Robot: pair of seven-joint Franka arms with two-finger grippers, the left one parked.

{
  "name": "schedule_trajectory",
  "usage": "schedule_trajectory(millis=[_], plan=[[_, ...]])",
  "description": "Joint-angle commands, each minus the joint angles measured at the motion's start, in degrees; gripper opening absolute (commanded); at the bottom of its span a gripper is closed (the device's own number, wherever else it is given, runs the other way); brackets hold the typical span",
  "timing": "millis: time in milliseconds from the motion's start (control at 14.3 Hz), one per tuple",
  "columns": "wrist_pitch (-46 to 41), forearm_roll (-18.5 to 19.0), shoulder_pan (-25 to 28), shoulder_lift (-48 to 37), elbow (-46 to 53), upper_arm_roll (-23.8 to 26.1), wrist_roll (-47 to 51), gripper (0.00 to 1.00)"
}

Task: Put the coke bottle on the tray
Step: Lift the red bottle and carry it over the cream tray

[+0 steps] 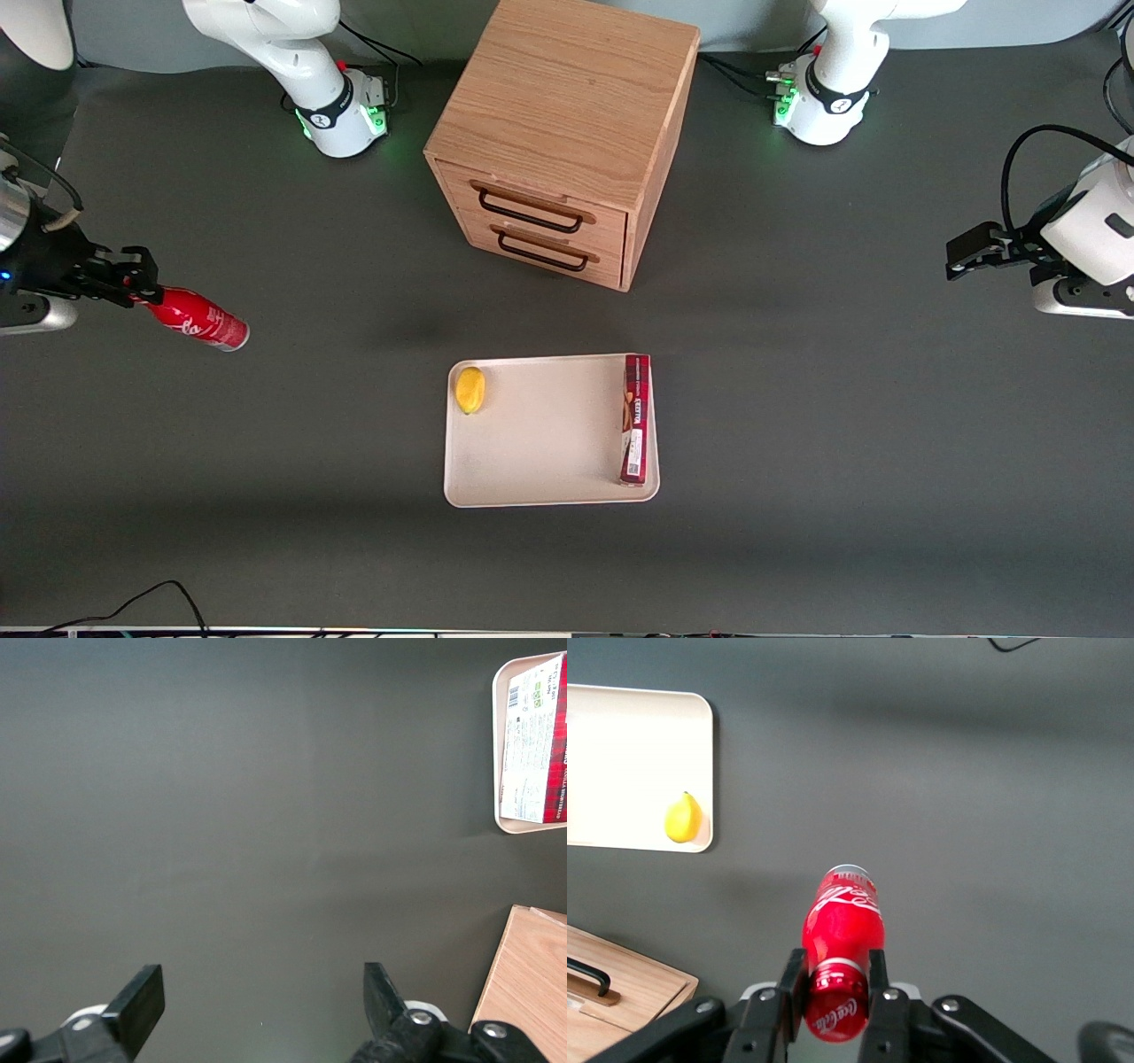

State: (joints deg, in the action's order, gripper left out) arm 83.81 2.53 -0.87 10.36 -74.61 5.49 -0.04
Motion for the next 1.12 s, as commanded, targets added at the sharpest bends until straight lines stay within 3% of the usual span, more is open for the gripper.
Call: schedule_trajectory(millis=[0, 349, 1047], plan=[[-0.8, 0.4, 2.0, 4.7, 5.3, 0.1, 3.2, 0.00], [5.3, 0.6, 10.1, 14.4, 10.5, -0.1, 11.6, 0.00], [24.6, 0.8, 17.1, 28.5, 13.3, -0.7, 11.7, 0.00]])
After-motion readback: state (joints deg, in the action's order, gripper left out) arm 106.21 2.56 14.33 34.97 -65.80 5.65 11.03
